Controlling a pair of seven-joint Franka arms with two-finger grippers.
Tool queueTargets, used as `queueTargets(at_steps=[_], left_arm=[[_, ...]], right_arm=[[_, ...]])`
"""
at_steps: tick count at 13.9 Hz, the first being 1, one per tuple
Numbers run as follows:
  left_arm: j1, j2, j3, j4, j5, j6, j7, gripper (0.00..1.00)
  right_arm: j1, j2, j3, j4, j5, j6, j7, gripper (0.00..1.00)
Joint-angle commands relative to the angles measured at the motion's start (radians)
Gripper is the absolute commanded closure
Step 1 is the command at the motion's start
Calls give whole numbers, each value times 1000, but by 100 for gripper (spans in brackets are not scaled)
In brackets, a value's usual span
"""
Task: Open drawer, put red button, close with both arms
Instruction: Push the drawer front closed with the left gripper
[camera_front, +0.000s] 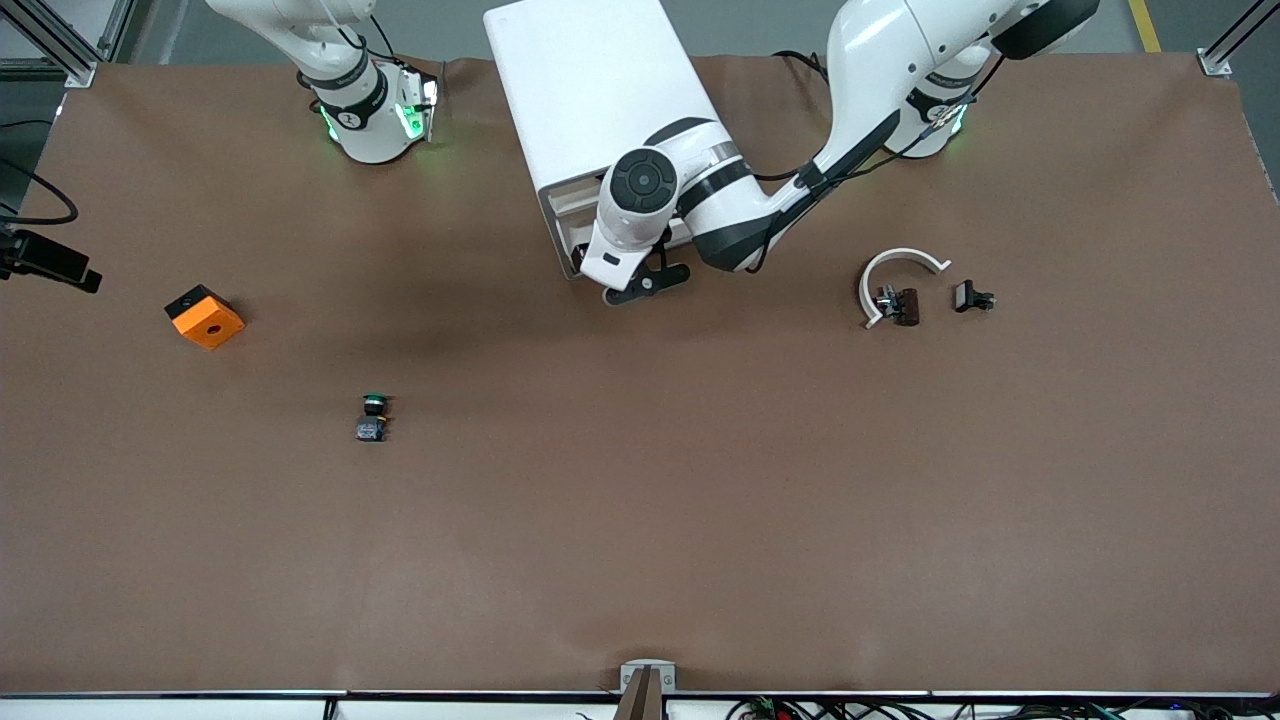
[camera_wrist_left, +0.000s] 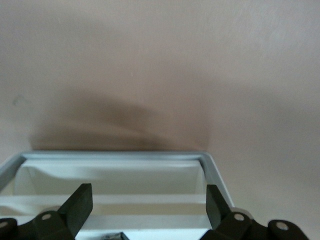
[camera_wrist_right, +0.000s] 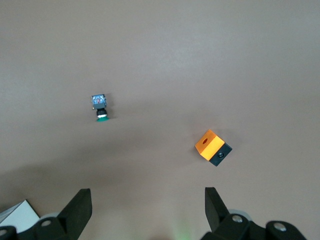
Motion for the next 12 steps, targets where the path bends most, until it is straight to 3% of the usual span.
queueTargets(at_steps=[1, 3, 5, 9, 12], left_arm=[[-7, 7, -13, -3, -75, 12, -10, 0], [-7, 7, -13, -2, -114, 12, -10, 0], [-7, 7, -13, -2, -148, 12, -9, 0], [-5, 7, -13, -3, -210, 12, -10, 0], [-5, 7, -13, -5, -218, 12, -9, 0]], right_arm=[[-8, -2, 15, 13, 7, -10, 12, 0], [-13, -3, 15, 11, 22, -4, 11, 0], [-36, -8, 8, 14, 116, 1, 8, 0], [-34, -9, 9, 4, 114, 1, 4, 0], [-34, -67, 11, -39, 109, 4, 3, 0]])
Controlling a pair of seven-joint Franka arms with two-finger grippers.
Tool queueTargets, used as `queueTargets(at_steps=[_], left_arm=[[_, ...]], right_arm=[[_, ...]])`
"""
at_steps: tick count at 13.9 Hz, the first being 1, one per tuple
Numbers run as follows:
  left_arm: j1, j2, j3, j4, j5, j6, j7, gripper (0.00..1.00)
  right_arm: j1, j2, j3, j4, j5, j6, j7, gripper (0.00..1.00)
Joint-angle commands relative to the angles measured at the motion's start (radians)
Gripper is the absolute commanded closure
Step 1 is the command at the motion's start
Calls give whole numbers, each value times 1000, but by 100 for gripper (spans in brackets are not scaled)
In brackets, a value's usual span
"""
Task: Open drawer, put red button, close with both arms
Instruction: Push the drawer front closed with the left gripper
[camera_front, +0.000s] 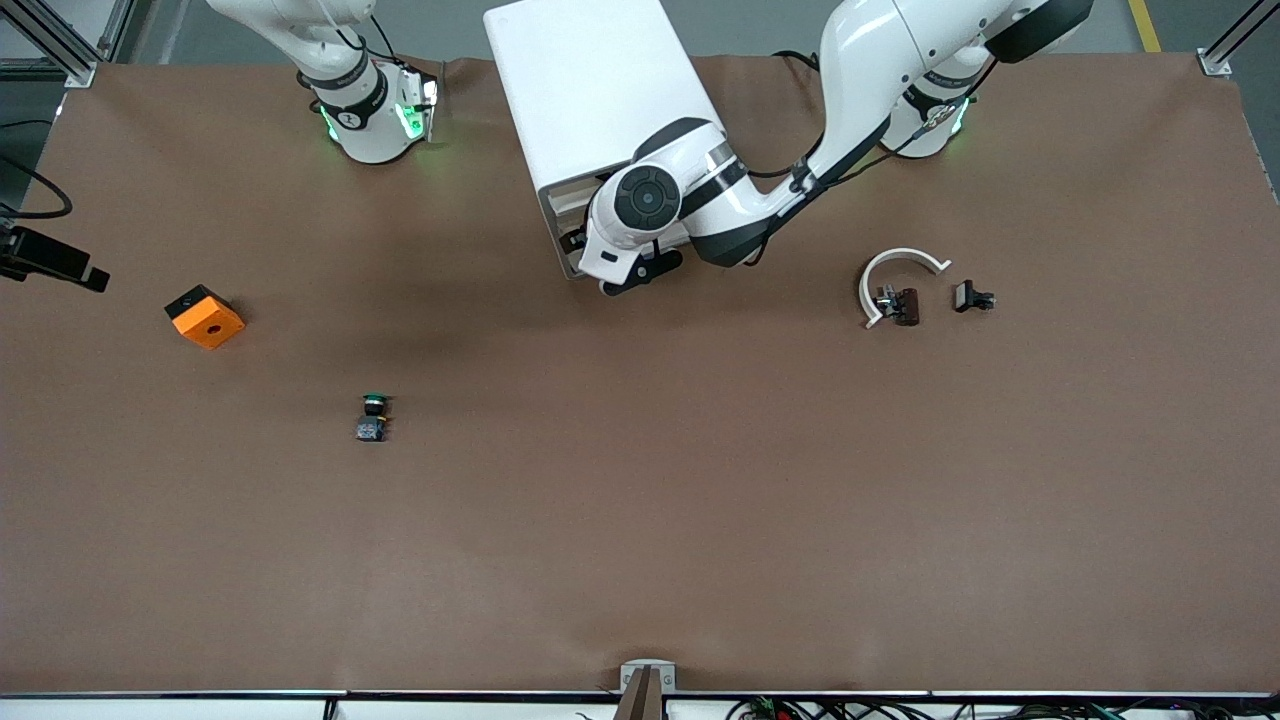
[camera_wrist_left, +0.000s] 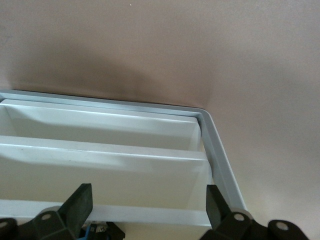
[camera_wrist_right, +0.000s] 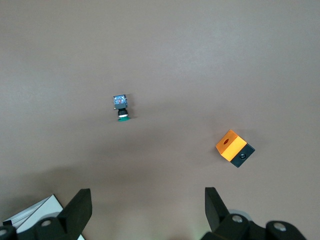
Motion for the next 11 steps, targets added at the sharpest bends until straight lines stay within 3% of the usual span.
queueTargets(at_steps=[1, 4, 11], left_arm=[[3, -1, -12, -5, -28, 10, -9, 0], [12, -7, -10, -3, -18, 9, -2, 0], [26, -23, -13, 23, -28, -71, -10, 0]], right_arm=[[-14, -85, 15, -74, 10, 17, 3, 0], [-10, -160, 15, -149, 10, 66, 2, 0], [3, -197, 19, -154, -24, 60, -18, 0]])
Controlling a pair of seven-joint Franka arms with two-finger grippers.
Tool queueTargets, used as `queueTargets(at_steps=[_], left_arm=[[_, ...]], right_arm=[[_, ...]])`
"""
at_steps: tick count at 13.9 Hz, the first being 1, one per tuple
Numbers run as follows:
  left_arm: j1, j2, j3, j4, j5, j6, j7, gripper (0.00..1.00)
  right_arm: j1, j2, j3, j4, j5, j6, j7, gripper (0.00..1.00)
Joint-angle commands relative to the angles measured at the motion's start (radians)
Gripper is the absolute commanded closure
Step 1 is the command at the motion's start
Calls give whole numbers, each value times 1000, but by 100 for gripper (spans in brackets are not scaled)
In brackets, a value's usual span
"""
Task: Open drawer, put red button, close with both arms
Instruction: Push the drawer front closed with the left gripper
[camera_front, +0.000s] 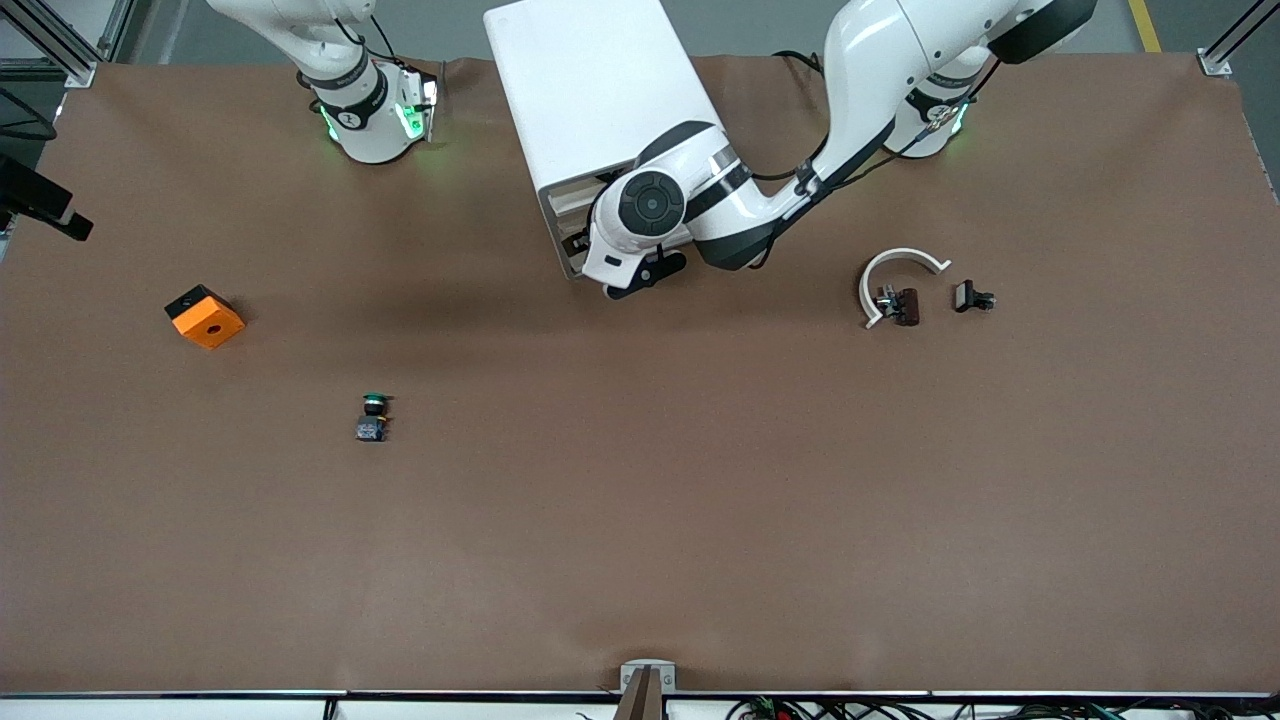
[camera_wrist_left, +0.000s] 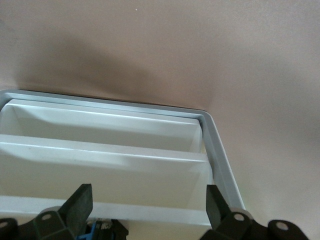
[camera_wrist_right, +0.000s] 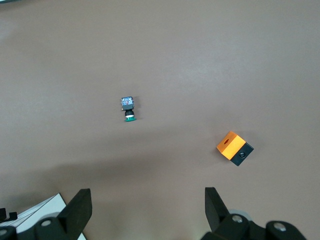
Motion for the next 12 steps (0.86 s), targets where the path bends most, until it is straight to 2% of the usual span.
queueTargets(at_steps=[1, 4, 9, 12], left_arm=[[18, -23, -10, 17, -17, -43, -8, 0], [64, -42, -9, 21, 27, -43, -5, 0], [161, -95, -13, 4, 182, -87, -2, 0], [253, -152, -13, -10, 253, -180, 7, 0]], right_arm=[[3, -25, 6, -31, -36, 18, -45, 0], [1, -27, 5, -32, -58, 15, -58, 0], [3, -44, 5, -61, -76, 18, -56, 0], [3, -45, 5, -63, -69, 16, -50, 0]])
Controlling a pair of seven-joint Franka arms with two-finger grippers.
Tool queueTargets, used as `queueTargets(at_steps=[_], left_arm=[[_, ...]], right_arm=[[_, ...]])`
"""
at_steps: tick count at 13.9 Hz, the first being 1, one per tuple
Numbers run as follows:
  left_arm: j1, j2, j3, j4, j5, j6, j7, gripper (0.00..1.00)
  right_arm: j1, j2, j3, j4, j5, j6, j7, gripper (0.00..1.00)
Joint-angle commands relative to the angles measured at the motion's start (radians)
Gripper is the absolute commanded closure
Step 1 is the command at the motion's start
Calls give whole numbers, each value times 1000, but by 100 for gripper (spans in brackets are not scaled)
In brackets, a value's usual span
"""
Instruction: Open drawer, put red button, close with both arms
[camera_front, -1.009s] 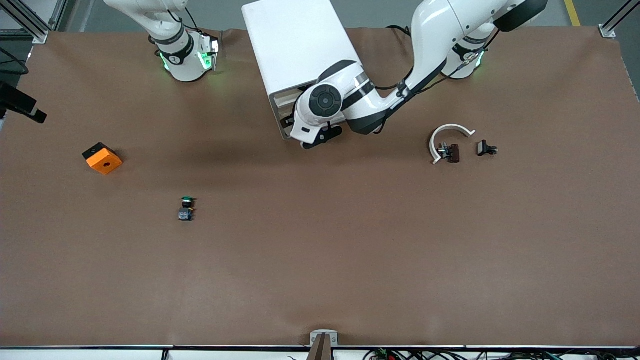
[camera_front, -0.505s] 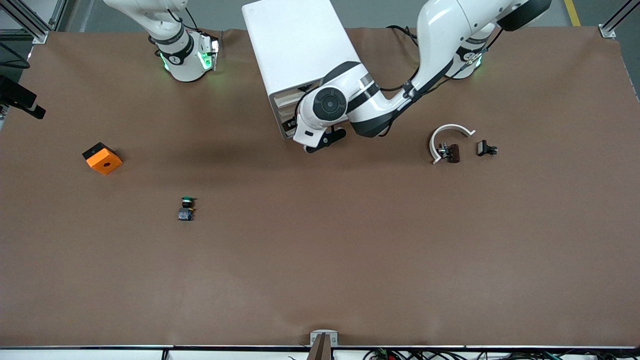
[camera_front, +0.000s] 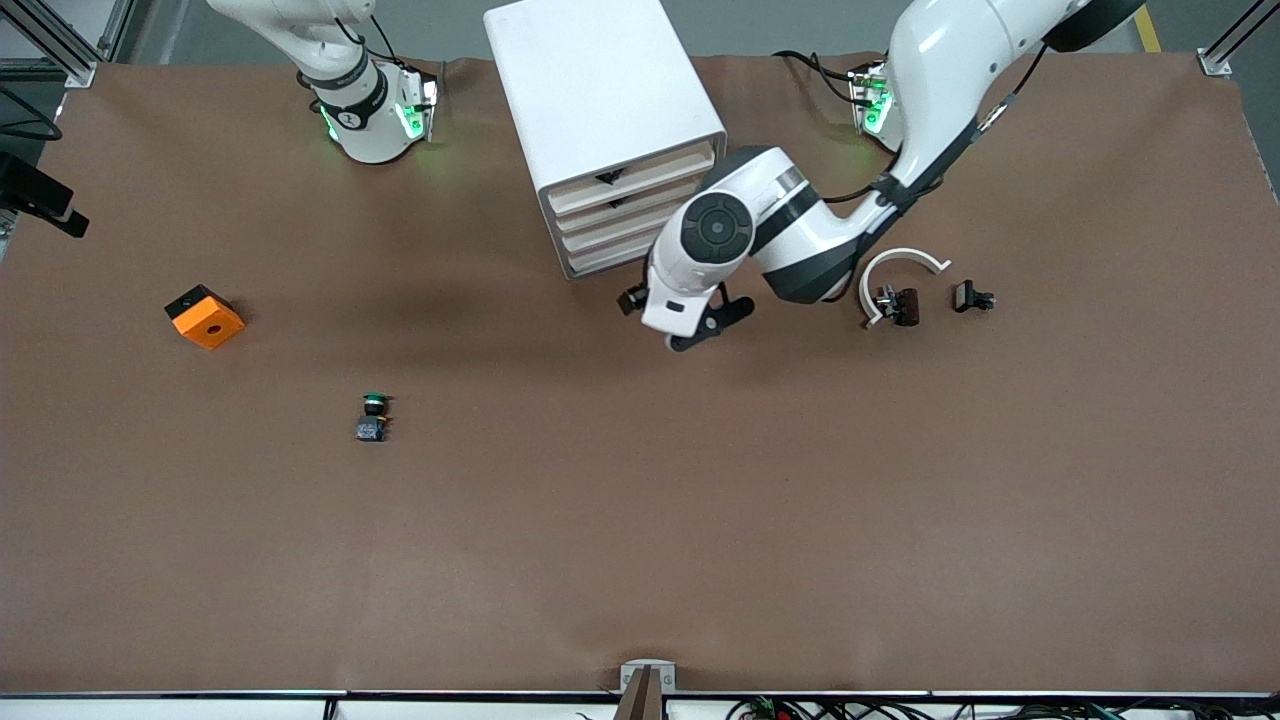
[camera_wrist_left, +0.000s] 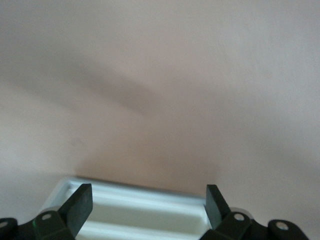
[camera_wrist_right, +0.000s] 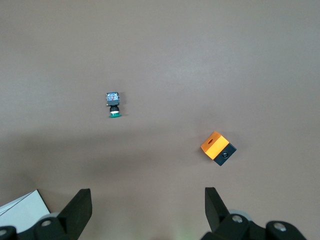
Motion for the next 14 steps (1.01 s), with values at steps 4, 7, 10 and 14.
queueTargets(at_steps=[4, 7, 10, 14], left_arm=[[207, -154, -12, -10, 35, -169, 153, 0], [296, -211, -12, -11, 33, -211, 259, 0], [380, -245, -12, -11, 31, -297, 380, 0], [439, -288, 19, -8, 25, -354, 539, 0]], right_arm=[[3, -72, 2, -82, -5, 29, -4, 0], [5, -89, 4, -110, -5, 50, -4, 0], [5, -86, 4, -107, -5, 50, -6, 0], [3, -86, 2, -105, -5, 47, -6, 0]])
